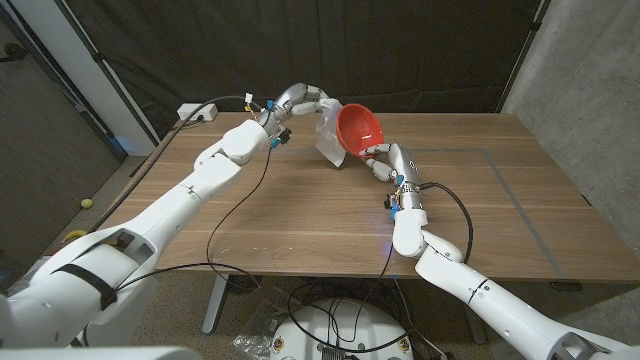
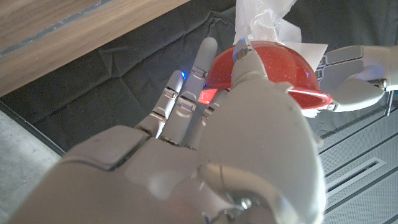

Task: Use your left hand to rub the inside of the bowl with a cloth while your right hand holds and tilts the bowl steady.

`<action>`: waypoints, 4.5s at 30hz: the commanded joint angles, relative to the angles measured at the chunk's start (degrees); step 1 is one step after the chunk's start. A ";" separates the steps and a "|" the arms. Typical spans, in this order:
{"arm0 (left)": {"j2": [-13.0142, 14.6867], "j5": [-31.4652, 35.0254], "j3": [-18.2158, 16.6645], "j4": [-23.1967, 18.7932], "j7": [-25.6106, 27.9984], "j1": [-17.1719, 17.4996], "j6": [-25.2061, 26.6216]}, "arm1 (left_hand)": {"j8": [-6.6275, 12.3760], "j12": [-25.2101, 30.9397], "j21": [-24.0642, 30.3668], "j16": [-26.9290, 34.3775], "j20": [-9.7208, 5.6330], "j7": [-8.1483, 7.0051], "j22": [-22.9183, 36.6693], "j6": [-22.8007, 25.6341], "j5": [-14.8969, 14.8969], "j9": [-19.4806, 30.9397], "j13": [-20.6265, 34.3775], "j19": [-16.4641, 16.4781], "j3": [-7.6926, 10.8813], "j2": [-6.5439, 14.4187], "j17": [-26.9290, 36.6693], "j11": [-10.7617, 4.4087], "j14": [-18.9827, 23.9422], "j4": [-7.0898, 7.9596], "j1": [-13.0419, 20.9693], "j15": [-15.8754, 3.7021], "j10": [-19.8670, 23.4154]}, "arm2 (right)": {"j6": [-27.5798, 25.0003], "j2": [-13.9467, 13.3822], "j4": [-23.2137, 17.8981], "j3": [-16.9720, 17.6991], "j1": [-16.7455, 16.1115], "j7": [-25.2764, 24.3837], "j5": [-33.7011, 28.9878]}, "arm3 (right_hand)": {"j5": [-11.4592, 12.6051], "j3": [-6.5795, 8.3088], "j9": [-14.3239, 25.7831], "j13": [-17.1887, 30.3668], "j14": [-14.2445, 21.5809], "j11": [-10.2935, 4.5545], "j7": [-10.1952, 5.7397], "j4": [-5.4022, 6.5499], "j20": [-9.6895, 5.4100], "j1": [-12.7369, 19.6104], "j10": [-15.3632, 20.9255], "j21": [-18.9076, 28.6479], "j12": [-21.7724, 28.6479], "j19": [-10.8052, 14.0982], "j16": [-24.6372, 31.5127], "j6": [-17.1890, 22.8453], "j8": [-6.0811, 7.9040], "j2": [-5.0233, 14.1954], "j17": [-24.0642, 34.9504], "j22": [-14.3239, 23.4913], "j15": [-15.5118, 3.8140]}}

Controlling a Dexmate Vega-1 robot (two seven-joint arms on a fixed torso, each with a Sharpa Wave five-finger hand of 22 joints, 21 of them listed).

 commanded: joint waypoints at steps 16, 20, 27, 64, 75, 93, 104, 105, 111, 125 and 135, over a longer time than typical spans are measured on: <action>19.50 23.49 -2.47 -25.40 -0.28 4.50 18.11 | 0.51 -0.77 0.68 -0.52 0.05 -0.31 0.14 0.18 0.16 -0.16 0.51 0.76 0.79 -0.42 0.40 -4.37 0.41 0.01 0.12 -3.26 5.33 | -17.20 -13.26 -15.46 -2.26 -0.44 14.61 -15.42 | 0.25 0.64 -0.05 4.88 0.22 6.17 -0.24 0.29 -0.97 -0.85 10.69 1.16 -0.65 -0.01 -0.62 0.39 -0.26 0.14 0.41 -0.24 -4.64; 22.67 27.31 -3.16 -29.17 -2.17 5.70 21.25 | 0.58 -0.89 0.71 -0.56 -0.04 -0.28 0.13 0.45 0.19 -0.30 0.57 0.80 0.85 -0.50 0.44 -4.57 0.48 0.06 0.06 -3.25 5.28 | -19.08 -15.78 -18.47 -2.85 -0.48 19.89 -17.76 | 0.29 0.66 -0.15 4.86 0.28 6.16 -0.49 0.36 -1.06 -0.99 10.67 1.36 -0.86 0.03 -0.73 0.48 -0.29 0.12 0.51 -0.36 -4.66; 25.48 32.35 -3.59 -32.46 -4.77 7.37 25.52 | 0.45 -1.06 0.67 -0.79 -0.02 -0.11 0.10 0.45 0.29 -0.65 0.67 0.69 1.04 -0.67 0.49 -4.49 0.38 0.02 0.11 -3.26 5.43 | -20.84 -18.25 -20.80 -4.08 -0.21 26.75 -21.76 | 0.36 0.68 -0.28 4.83 0.26 5.93 -0.51 0.41 -1.20 -1.13 10.79 1.58 -1.08 -0.02 -0.88 0.52 -0.38 0.09 0.64 -0.51 -4.68; 21.85 61.29 5.05 -28.19 -12.22 7.68 28.25 | -2.19 -3.94 0.75 -2.26 -1.05 -0.06 -0.02 4.63 0.69 -5.29 -3.04 2.43 2.46 -3.93 -1.40 -4.09 2.92 -0.03 -0.19 -3.94 8.39 | -22.74 -18.07 -20.07 -7.57 3.64 48.47 -33.23 | 0.29 0.93 -1.04 3.83 0.64 5.05 -1.25 0.52 -1.46 -1.66 11.17 2.92 -2.77 0.00 -1.47 0.34 -1.34 -0.04 1.43 -1.15 -4.78; 20.99 61.66 5.61 -26.91 -14.56 6.97 25.99 | -6.97 -9.24 -0.36 -5.62 -0.90 -2.13 0.03 0.77 -0.75 -6.46 -7.10 -1.09 1.60 -6.81 -2.94 -4.99 -2.33 1.09 -2.73 -3.16 4.42 | -22.89 -17.38 -18.99 -8.02 3.72 48.28 -34.29 | 0.16 0.96 -0.73 3.61 0.19 5.11 -2.36 0.78 -1.10 -2.15 10.77 3.42 -3.50 0.04 -1.92 -0.19 -1.54 0.13 1.66 -1.32 -4.80; 21.92 54.87 2.50 -28.47 -18.63 7.28 24.50 | -25.81 -24.73 -9.27 -12.56 1.09 -8.73 -0.44 -21.58 2.12 -6.20 -14.84 -12.61 -5.76 -12.70 -11.14 -1.77 -27.27 6.52 -14.42 2.46 -19.72 | -27.79 -17.23 -22.57 -7.66 4.02 57.59 -34.68 | -2.86 1.53 -1.81 2.96 -7.64 4.76 -3.86 3.19 4.23 -8.24 -2.90 3.22 -10.09 -5.14 -13.56 -10.40 -5.30 1.03 -5.74 -2.55 -4.07; 23.32 45.93 -0.81 -28.40 -17.09 8.07 20.89 | -32.60 -24.72 -16.91 -12.10 3.45 -9.15 -0.25 -39.25 5.10 -5.81 -16.50 -20.50 -11.91 -12.79 -14.94 -0.49 -41.25 8.56 -23.07 6.12 -35.80 | -30.82 -18.34 -26.15 -6.80 3.47 63.45 -34.57 | 0.93 -5.33 -1.77 -2.45 -20.18 6.78 -3.96 8.89 8.47 -20.97 -26.35 -1.71 -12.77 -11.09 -16.86 -32.30 -6.02 -4.47 -10.13 -2.80 -1.50; 23.48 44.91 -1.12 -28.31 -17.04 8.12 20.50 | -32.84 -24.68 -17.45 -12.12 3.47 -9.46 -0.23 -41.03 5.21 -5.81 -16.55 -21.09 -12.40 -12.76 -15.11 -0.55 -42.24 8.67 -23.84 6.48 -36.84 | -30.94 -18.43 -26.41 -6.72 3.46 63.94 -34.45 | 1.05 -5.79 -1.77 -2.76 -21.26 6.75 -3.68 9.16 8.61 -21.56 -26.54 -1.94 -12.41 -11.26 -17.04 -33.80 -6.16 -4.79 -10.39 -2.81 -0.97; 24.45 37.50 -2.62 -27.17 -18.87 7.50 17.43 | -32.76 -24.55 -19.67 -12.27 4.23 -9.06 -0.17 -45.21 5.48 -5.83 -16.68 -23.66 -14.58 -13.26 -15.77 0.36 -46.65 8.63 -26.71 8.61 -41.03 | -31.54 -18.68 -27.27 -6.26 3.33 65.49 -33.77 | 0.07 -11.29 -1.66 -5.33 -29.06 6.93 -3.71 12.39 8.02 -28.65 -34.26 -5.06 -12.10 -15.10 -17.18 -39.97 -5.65 -8.34 -12.48 -2.76 0.46; 26.39 20.79 -5.52 -23.00 -22.65 6.42 10.41 | -32.96 -24.47 -23.06 -12.34 5.29 -7.61 -0.03 -53.72 5.82 -5.92 -16.86 -26.57 -19.20 -14.71 -17.02 3.27 -53.81 7.75 -29.56 12.35 -48.51 | -30.34 -19.37 -28.25 -4.55 3.03 64.81 -28.83 | -1.02 -17.79 -1.57 -7.80 -38.19 11.46 -1.01 15.45 10.35 -36.20 -42.66 -8.89 -11.78 -18.55 -17.09 -50.45 -5.82 -10.81 -14.47 -2.67 5.04; 28.15 13.04 -7.52 -20.46 -21.85 8.12 6.60 | -32.82 -24.28 -24.19 -12.05 5.35 -5.71 0.06 -57.71 6.11 -5.95 -16.93 -27.42 -20.49 -14.41 -17.41 4.82 -55.71 7.35 -29.80 13.12 -51.03 | -27.13 -19.71 -29.08 -0.56 0.41 58.42 -18.30 | -1.12 -20.33 -1.53 -9.42 -45.35 15.26 2.14 17.70 12.48 -44.62 -49.23 -11.95 -11.67 -21.37 -16.85 -56.03 -5.54 -9.08 -15.60 -2.55 9.99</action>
